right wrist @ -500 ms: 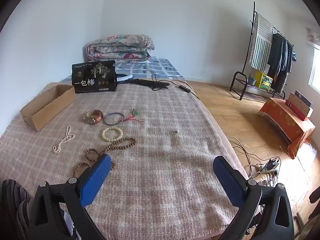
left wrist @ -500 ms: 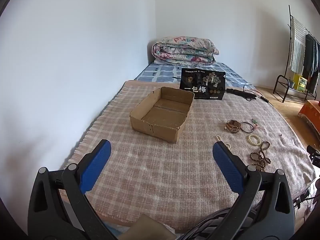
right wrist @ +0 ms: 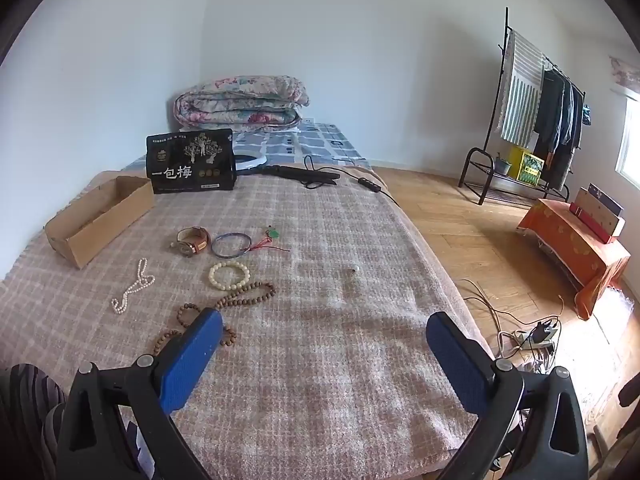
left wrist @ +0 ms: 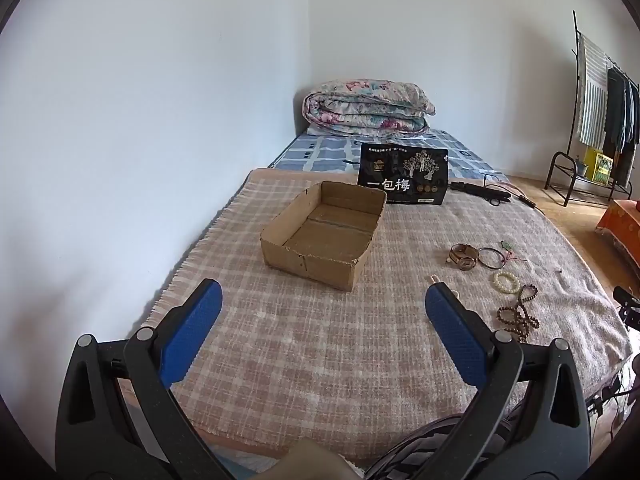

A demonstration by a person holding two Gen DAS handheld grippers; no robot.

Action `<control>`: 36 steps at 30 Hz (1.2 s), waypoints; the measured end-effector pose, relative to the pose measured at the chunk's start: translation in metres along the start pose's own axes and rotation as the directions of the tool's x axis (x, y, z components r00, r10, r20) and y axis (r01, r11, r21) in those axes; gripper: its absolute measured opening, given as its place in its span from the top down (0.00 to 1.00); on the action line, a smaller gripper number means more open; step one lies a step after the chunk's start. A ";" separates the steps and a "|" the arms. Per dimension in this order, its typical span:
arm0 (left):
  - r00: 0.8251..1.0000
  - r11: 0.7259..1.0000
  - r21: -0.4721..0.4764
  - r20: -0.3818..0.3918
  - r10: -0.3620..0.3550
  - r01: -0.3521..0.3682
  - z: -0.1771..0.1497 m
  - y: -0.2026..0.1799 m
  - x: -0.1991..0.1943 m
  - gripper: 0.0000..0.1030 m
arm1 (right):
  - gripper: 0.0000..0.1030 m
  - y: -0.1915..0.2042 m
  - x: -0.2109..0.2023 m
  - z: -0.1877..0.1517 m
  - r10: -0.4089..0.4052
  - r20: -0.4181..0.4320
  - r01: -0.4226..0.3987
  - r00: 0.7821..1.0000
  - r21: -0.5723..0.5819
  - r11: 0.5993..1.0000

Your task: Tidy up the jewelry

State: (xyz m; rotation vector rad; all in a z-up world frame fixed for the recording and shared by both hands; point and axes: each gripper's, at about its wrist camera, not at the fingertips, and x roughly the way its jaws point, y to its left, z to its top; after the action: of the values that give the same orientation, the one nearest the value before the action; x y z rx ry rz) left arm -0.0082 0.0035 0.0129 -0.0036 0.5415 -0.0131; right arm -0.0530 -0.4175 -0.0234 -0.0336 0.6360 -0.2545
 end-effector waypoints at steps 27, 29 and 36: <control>1.000 1.000 0.012 0.004 0.008 -0.008 0.000 -0.003 -0.001 0.00 | 0.00 0.003 0.007 0.000 0.014 -0.021 -0.014 1.000 0.013 1.000; 1.000 1.000 0.011 0.005 0.006 -0.006 0.001 -0.003 -0.003 0.00 | 0.00 0.003 0.007 0.000 0.015 -0.021 -0.015 1.000 0.013 1.000; 1.000 1.000 0.011 0.006 0.007 -0.007 0.004 -0.004 -0.004 0.00 | 0.00 0.003 0.006 0.001 0.015 -0.023 -0.014 1.000 0.013 1.000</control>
State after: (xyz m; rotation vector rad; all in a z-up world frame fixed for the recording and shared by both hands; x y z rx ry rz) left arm -0.0095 -0.0001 0.0185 0.0091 0.5353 -0.0097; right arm -0.0471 -0.4161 -0.0266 -0.0137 0.6569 -0.2452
